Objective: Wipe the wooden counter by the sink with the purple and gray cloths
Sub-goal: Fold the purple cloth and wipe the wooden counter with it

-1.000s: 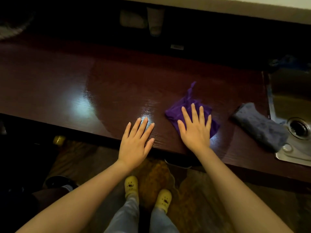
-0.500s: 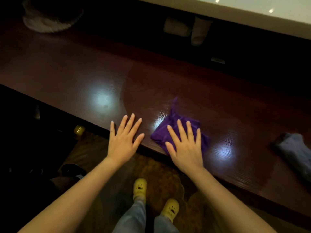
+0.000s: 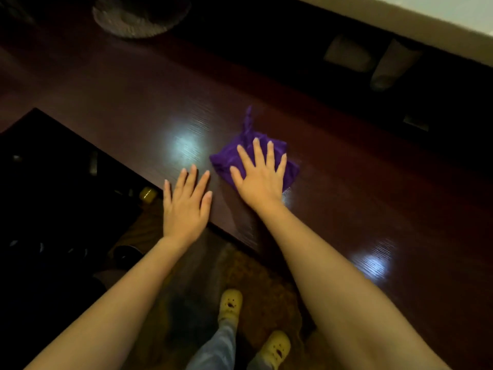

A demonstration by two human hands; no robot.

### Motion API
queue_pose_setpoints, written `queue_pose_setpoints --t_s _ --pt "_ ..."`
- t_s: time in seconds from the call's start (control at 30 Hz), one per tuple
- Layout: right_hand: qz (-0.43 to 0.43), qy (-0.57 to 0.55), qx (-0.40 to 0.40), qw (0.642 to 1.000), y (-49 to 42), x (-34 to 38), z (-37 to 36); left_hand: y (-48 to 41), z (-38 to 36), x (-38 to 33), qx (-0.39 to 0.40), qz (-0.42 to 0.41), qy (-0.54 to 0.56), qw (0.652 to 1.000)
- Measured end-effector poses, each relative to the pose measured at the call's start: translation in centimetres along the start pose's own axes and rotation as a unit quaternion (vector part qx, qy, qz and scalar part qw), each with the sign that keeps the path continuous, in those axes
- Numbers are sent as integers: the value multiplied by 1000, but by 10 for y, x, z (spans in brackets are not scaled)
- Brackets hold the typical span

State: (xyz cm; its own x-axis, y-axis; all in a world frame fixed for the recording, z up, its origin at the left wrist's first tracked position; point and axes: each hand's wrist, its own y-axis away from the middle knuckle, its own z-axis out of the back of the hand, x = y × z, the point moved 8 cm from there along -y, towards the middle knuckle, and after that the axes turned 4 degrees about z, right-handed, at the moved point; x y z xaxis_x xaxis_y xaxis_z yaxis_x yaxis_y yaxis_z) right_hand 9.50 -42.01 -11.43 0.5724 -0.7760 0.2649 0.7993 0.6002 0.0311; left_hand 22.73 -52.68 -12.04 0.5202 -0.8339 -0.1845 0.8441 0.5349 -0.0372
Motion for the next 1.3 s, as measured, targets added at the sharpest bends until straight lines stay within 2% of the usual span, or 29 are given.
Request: queue_pose_setpoints --t_s 0.17,0.3,0.53,0.57,0.63,0.7,0.77,0.87,1.07,1.2,1.3 --pt "-6 7 13 1000 -18 3 -1 -1 0 1 8 2 14 1000" --pt "23 11 -29 999 39 16 3 -1 1 3 16 3 37 999" --pt "96 35 20 995 128 -21 7 -6 1 -11 64 49 66 995" --pt "94 34 25 995 135 -29 9 -4 3 -26 66 32 72 995" --pt "80 28 32 996 151 -47 13 8 6 -75 70 -64 87 992" --pt "54 28 34 998 169 -67 17 30 3 -131 89 -175 96 976" --pt "16 29 34 999 190 -91 22 50 -6 -174 119 -241 91 959" --pt "-41 22 24 999 230 -129 34 74 -24 -217 146 -289 68 944" --pt "-172 -2 26 985 304 -218 55 124 -37 -292 136 -357 48 923" --pt "-189 4 55 980 336 -259 67 153 -43 -340 164 -379 54 909" --pt "-202 -81 33 975 355 -277 78 165 -42 -363 179 -370 90 907"
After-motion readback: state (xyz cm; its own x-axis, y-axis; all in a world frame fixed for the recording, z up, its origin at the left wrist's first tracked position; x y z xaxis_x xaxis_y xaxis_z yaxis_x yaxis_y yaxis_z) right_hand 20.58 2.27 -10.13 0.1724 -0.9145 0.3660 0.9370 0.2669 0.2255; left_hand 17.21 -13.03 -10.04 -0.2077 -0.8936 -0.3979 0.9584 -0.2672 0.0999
